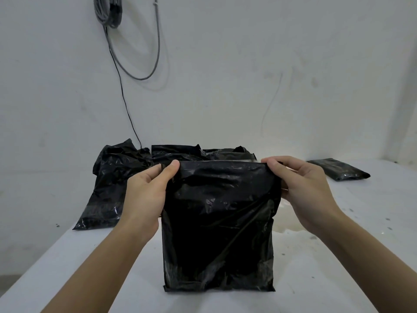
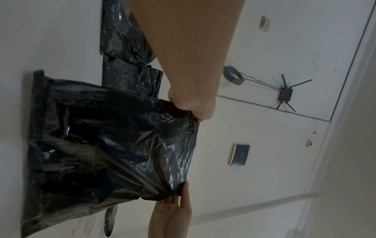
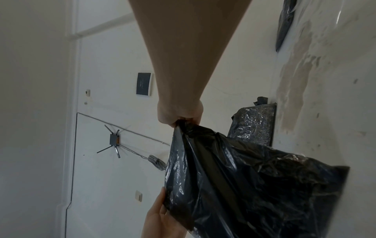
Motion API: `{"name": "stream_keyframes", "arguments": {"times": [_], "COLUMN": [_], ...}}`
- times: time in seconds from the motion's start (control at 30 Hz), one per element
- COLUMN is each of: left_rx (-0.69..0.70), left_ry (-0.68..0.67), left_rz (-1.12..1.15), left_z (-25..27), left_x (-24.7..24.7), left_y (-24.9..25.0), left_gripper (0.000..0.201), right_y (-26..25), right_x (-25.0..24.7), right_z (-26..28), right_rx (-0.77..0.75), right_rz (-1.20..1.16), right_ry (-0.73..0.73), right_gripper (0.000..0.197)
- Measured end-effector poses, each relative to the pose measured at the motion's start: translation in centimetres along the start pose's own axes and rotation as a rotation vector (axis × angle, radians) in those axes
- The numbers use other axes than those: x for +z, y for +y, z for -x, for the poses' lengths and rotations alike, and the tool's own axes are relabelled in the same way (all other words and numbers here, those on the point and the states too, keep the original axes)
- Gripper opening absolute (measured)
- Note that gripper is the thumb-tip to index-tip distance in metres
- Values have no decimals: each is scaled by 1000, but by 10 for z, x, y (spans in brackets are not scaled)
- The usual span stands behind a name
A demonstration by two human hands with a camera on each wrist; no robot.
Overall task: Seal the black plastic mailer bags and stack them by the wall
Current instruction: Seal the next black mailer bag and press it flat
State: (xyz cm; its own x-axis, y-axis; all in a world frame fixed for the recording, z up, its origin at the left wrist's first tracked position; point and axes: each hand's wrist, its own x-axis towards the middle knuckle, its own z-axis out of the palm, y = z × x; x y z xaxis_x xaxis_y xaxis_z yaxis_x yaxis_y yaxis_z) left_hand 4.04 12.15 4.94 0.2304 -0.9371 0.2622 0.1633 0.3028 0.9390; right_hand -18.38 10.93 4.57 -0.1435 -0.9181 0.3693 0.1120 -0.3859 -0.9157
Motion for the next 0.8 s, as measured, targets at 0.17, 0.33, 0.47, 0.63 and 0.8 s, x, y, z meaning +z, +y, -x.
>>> {"name": "stream_keyframes", "arguments": {"times": [0.17, 0.33, 0.47, 0.63, 0.8], "left_rx": [19, 83, 162, 157, 172], "left_ry": [-30, -35, 2, 33, 50], "left_rz": [-85, -207, -229, -215, -234], "left_z": [-4, -9, -13, -18, -22], "left_x": [-4, -11, -15, -17, -18], "left_y": [4, 6, 7, 3, 0], "left_gripper": [23, 18, 15, 27, 30], "right_y": [-1, -1, 0, 2, 3], "right_x": [1, -1, -4, -5, -5], "right_z": [-6, -12, -13, -13, -15], "right_rx": [26, -9, -25, -16, -25], "right_rz": [39, 101, 108, 27, 11], "right_ry": [8, -5, -17, 0, 11], "right_gripper": [14, 11, 8, 3, 19]}}
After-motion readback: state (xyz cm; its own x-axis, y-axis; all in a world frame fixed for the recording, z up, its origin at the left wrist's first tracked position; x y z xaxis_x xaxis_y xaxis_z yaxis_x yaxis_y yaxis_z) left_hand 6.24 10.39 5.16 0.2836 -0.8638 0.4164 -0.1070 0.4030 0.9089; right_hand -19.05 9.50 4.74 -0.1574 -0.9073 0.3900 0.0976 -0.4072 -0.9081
